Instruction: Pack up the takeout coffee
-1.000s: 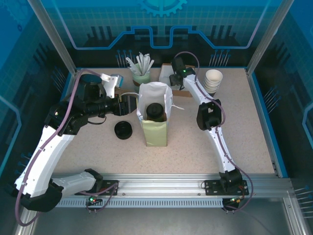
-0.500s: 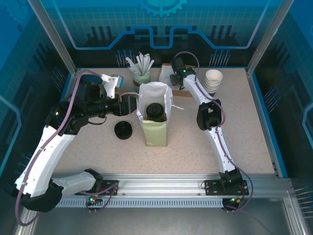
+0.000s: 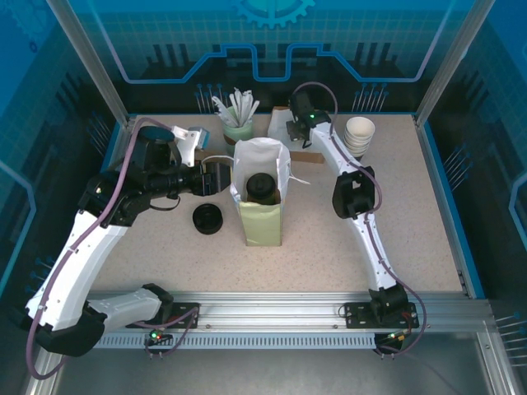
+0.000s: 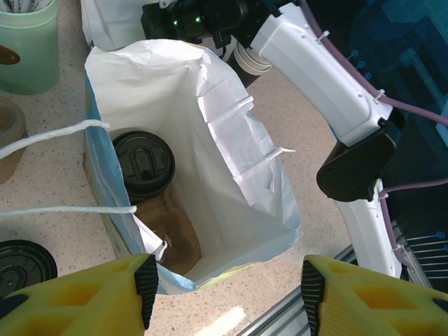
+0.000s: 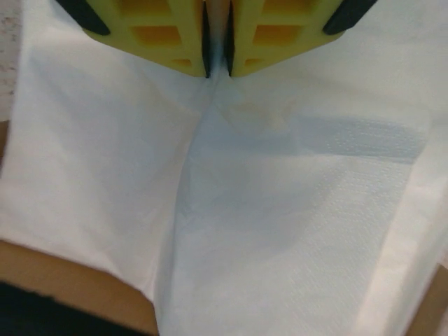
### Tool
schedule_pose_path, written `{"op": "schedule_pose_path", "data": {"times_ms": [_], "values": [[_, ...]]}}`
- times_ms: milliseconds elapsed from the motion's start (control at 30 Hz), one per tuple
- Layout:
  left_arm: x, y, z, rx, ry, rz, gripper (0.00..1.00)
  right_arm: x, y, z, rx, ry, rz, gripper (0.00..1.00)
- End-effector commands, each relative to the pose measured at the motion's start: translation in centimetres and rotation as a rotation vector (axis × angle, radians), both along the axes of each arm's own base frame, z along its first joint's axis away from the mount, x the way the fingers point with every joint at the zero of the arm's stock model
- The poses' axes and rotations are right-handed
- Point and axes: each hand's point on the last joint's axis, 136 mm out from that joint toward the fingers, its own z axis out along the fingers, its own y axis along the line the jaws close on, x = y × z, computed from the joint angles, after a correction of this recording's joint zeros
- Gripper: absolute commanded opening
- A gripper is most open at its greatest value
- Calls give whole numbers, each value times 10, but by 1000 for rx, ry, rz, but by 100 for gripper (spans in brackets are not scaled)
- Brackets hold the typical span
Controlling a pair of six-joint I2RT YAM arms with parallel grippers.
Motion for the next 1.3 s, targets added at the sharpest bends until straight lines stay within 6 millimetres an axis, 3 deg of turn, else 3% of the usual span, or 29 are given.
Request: {"op": "schedule_pose_path", "data": {"times_ms": [0,267,467,633,833,1133,1267], "values": [[-5,1,0,-5,1,-1,58,6,-2,82,60,-143,4,11],[-6,1,1,-9,-5,-3,58,-6,-1,146,86,-231,19,2],[-4,2,-2,-5,-6,5,58,-33,4,215,139,-309,49,0],[2,7,-7,14,-14,46,59,-75,9,285,230,-372,76,0],[9,12,-12,16,-32,90,63,-129,12,343,405,-380,98,0],[15,14,-22,13,-25,124,65,-204,30,398,718,-314,206,6],[17,15,-24,7,-31,139,66,-229,35,408,867,-233,180,4]]}}
